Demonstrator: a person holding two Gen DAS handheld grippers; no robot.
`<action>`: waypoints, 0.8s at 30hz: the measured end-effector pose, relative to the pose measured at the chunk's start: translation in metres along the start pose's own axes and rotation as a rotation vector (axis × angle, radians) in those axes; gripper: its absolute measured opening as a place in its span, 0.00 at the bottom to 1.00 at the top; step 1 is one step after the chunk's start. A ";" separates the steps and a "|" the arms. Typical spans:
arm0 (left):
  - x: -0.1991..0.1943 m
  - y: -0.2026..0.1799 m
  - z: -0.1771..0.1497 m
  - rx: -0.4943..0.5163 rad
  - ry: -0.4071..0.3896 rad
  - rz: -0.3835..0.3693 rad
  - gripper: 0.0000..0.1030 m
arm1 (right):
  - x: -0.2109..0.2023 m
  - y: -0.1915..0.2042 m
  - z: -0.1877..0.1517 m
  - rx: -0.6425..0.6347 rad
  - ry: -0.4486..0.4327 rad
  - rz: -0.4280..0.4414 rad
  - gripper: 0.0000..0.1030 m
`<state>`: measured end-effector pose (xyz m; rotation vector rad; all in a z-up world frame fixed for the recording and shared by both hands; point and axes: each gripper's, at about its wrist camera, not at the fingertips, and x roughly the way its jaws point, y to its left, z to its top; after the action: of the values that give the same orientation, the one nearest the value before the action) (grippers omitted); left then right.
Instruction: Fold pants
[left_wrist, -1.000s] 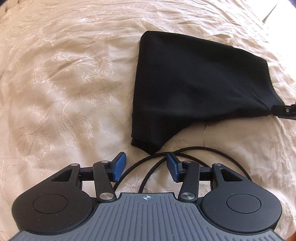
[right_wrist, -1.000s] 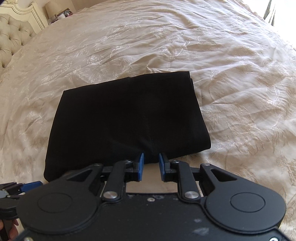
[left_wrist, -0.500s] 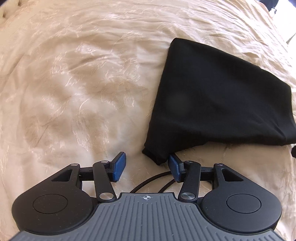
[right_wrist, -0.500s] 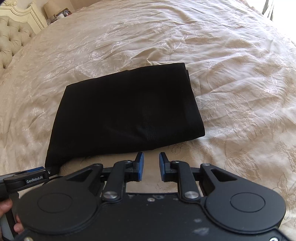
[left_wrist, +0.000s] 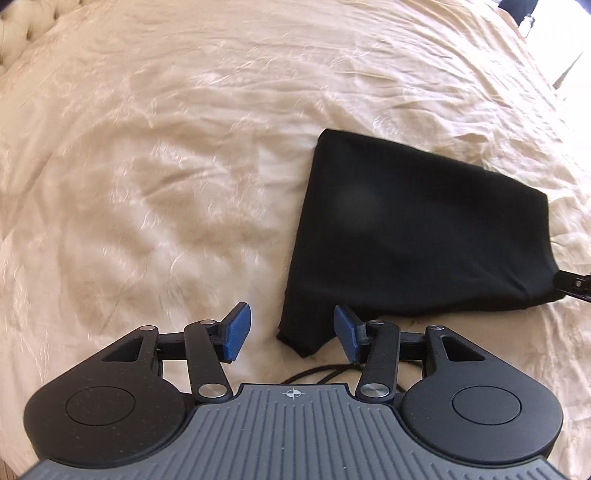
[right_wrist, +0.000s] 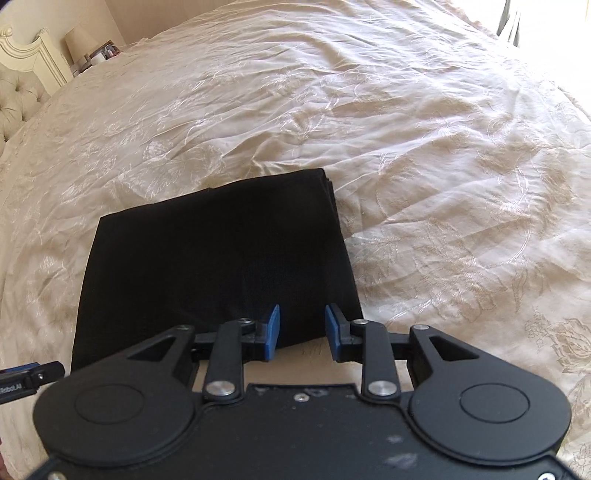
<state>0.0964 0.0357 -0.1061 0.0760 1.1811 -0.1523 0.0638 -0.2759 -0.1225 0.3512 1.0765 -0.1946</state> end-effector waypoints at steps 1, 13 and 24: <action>0.002 -0.004 0.006 0.012 0.000 -0.009 0.47 | 0.003 -0.001 0.004 0.002 0.000 -0.006 0.30; 0.077 -0.020 0.052 0.094 0.093 -0.082 0.63 | 0.056 -0.018 0.038 -0.018 0.089 -0.010 0.44; 0.114 -0.025 0.079 0.123 0.104 -0.142 0.98 | 0.109 -0.040 0.063 0.104 0.147 0.151 0.63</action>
<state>0.2073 -0.0090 -0.1808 0.1094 1.2808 -0.3491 0.1534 -0.3351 -0.1992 0.5446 1.1815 -0.0910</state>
